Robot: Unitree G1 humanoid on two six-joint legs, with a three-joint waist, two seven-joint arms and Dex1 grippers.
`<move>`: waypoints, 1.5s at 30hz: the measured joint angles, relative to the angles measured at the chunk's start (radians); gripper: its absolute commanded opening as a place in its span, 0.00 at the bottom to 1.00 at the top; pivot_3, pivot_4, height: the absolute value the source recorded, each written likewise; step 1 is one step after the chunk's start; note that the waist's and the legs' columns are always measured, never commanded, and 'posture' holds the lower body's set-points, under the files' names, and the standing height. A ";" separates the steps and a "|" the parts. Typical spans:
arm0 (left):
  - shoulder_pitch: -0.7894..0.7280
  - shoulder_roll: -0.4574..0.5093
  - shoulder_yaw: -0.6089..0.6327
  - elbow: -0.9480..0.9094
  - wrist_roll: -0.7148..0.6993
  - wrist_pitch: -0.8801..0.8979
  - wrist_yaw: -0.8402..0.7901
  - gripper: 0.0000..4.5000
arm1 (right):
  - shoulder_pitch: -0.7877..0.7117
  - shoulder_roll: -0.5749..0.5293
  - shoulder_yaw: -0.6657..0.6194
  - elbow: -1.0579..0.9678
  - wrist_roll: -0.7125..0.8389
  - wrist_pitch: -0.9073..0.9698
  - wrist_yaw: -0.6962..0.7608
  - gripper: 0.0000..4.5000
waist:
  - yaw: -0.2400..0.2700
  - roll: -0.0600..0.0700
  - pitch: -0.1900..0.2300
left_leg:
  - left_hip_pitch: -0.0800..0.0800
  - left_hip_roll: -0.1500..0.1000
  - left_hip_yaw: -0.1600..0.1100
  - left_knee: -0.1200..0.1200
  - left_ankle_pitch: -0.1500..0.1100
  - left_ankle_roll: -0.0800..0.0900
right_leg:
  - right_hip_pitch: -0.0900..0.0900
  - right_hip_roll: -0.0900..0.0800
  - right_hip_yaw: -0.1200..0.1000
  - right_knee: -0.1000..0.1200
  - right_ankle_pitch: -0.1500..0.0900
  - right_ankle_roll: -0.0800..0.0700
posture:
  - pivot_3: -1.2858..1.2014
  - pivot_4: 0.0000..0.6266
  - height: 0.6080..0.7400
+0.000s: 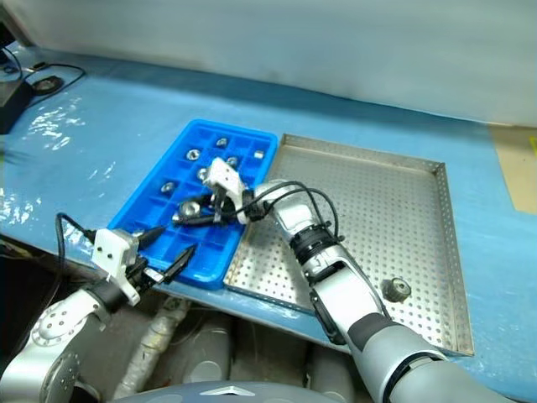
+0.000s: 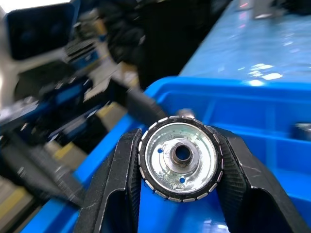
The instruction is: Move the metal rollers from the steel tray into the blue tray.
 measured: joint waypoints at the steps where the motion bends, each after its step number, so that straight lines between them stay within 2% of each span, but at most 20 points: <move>1: 0.014 0.001 0.004 -0.005 -0.001 0.001 0.002 1.00 | 0.011 0.001 0.018 0.000 -0.012 -0.012 0.011 0.37 | 0.005 0.000 0.000 | 0.000 0.000 0.000 0.000 0.000 0.000 | 0.000 0.000 0.000 0.000 0.000 0.001 | 0.73 0.24 1.00; 8: 0.062 0.004 0.012 -0.045 0.001 0.009 0.020 1.00 | 0.038 0.009 0.047 -0.025 -0.050 -0.094 0.006 0.37 | 0.013 0.001 -0.001 | 0.002 -0.001 0.000 -0.001 0.000 -0.001 | 0.000 0.002 0.003 -0.001 0.000 0.000 | 0.74 0.24 1.00; 16: 0.049 0.015 -0.001 -0.054 -0.010 0.041 0.020 1.00 | 0.057 0.048 0.045 -0.045 -0.057 -0.027 -0.036 0.37 | 0.011 0.004 -0.002 | 0.002 0.000 0.000 -0.002 0.000 -0.003 | -0.002 0.003 0.004 -0.001 -0.001 -0.001 | 0.72 0.24 1.00; 20: 0.031 0.018 -0.017 -0.064 -0.072 0.077 0.008 1.00 | 0.056 0.066 0.058 -0.051 -0.072 0.019 -0.071 0.37 | 0.017 0.003 -0.003 | 0.002 0.000 0.000 -0.002 0.000 -0.003 | -0.002 0.003 0.004 0.000 -0.001 -0.001 | 0.73 0.24 1.00; 29: 0.069 0.035 0.002 -0.090 -0.109 0.085 0.021 1.00 | 0.047 0.066 0.074 -0.028 -0.102 -0.013 -0.097 0.37 | 0.027 0.003 -0.003 | 0.007 -0.001 -0.001 -0.004 0.000 -0.003 | 0.002 0.003 0.005 0.000 -0.005 0.006 | 0.74 0.24 1.00; 36: 0.038 0.054 -0.020 -0.080 -0.112 0.088 0.006 1.00 | 0.025 0.056 0.050 0.006 -0.109 -0.018 -0.088 0.88 | 0.037 0.003 -0.003 | 0.007 -0.001 -0.001 -0.004 0.000 -0.004 | 0.003 0.003 0.004 0.000 -0.005 0.005 | 0.70 0.24 1.00; 41: -0.093 0.087 -0.096 -0.001 -0.104 0.091 -0.037 1.00 | 0.020 0.032 0.024 0.018 -0.118 -0.032 -0.142 0.88 | 0.046 0.004 -0.004 | 0.008 -0.001 -0.001 -0.003 0.001 -0.005 | 0.003 0.003 0.005 0.003 -0.004 0.004 | 0.62 0.24 1.00; 45: -0.252 0.116 -0.147 0.102 -0.107 0.090 -0.107 1.00 | 0.040 -0.030 -0.026 -0.027 -0.103 -0.013 -0.187 0.88 | 0.025 0.004 -0.005 | 0.008 -0.002 -0.001 0.003 0.001 -0.005 | 0.004 0.002 0.005 0.009 -0.002 0.000 | 0.55 0.24 1.00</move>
